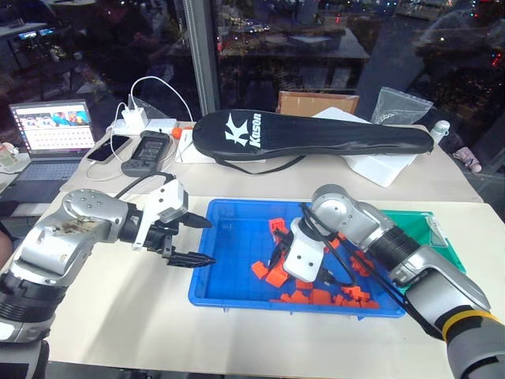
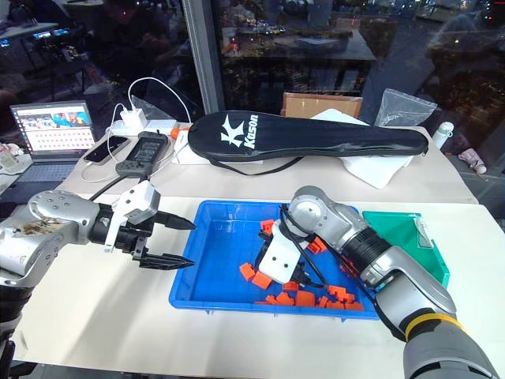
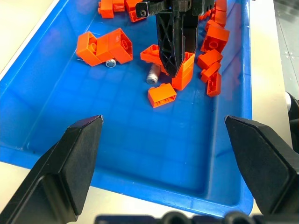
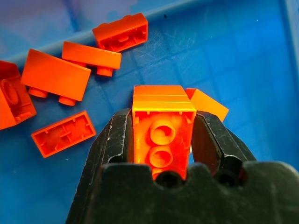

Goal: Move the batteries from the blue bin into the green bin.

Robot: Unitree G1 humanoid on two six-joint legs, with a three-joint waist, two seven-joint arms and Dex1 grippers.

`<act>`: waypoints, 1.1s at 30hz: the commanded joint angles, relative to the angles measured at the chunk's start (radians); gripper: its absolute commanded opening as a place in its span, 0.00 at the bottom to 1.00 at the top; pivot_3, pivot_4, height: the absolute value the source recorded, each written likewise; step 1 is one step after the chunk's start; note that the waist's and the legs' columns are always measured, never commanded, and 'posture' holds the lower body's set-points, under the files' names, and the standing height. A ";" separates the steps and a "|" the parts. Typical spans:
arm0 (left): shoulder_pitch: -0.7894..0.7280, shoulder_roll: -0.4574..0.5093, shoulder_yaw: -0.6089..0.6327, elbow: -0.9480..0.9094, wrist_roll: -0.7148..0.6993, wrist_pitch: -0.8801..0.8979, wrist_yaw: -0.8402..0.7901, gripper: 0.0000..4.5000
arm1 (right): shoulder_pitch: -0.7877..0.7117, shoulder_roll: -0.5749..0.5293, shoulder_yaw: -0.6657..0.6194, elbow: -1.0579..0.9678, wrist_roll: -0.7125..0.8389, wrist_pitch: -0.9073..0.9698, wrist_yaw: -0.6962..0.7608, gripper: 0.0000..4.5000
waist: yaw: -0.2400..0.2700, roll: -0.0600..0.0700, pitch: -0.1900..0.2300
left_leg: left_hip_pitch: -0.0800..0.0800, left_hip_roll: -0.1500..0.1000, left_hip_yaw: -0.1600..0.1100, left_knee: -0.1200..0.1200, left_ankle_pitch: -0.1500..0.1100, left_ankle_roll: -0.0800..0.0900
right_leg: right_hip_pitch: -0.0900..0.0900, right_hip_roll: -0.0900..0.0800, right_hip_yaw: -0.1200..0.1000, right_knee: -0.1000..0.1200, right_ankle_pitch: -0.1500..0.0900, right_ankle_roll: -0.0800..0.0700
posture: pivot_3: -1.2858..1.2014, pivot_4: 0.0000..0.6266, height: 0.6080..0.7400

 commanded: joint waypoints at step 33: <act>-0.164 -0.067 -0.098 0.170 0.102 -0.127 -0.118 1.00 | 0.174 -0.099 -0.290 -0.574 0.128 1.437 -0.248 0.98 | 0.004 -0.001 0.000 | -0.003 0.000 0.000 0.000 0.000 0.000 | -0.002 0.000 0.000 0.000 -0.001 -0.001 | 0.52 0.24 0.81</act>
